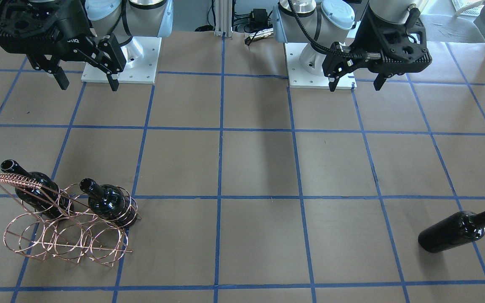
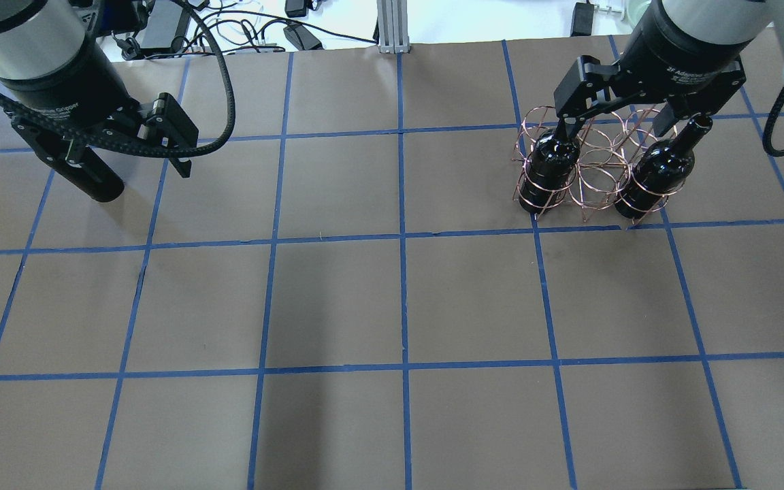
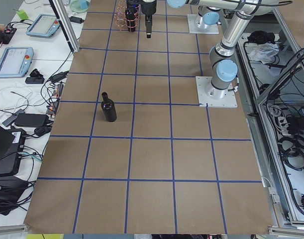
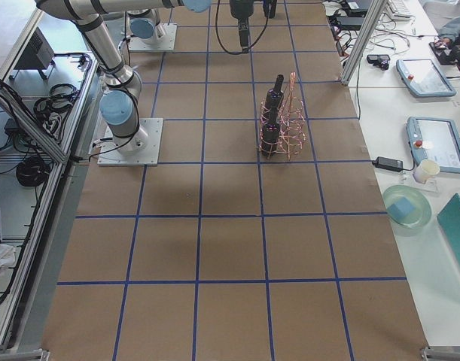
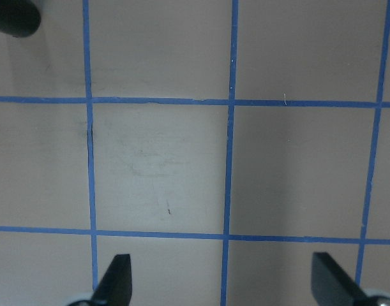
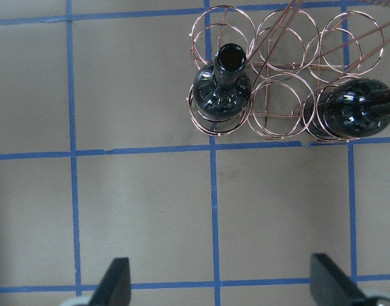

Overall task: Place wine into wine basket
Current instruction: 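Move the left gripper toward the dark wine bottle at the far edge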

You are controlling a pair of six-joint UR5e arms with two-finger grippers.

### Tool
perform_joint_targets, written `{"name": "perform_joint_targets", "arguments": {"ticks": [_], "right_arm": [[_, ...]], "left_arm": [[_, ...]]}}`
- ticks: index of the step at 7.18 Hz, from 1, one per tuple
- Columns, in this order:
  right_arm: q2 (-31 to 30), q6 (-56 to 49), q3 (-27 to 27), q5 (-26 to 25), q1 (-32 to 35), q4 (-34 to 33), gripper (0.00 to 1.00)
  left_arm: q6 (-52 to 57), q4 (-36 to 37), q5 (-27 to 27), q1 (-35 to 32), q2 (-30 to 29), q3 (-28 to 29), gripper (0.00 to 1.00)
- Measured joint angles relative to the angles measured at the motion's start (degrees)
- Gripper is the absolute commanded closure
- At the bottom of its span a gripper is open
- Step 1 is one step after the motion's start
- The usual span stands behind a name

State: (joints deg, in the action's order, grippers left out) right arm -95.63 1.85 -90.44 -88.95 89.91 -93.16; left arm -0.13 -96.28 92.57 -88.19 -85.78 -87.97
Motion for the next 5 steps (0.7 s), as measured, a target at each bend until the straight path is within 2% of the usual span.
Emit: {"name": "perform_joint_targets", "arguments": {"ticks": [5], "right_arm": [[0.0, 0.0, -0.1, 0.0, 0.0, 0.1, 0.00]], "left_arm": [[0.1, 0.0, -0.5, -0.1, 0.1, 0.0, 0.00]]}}
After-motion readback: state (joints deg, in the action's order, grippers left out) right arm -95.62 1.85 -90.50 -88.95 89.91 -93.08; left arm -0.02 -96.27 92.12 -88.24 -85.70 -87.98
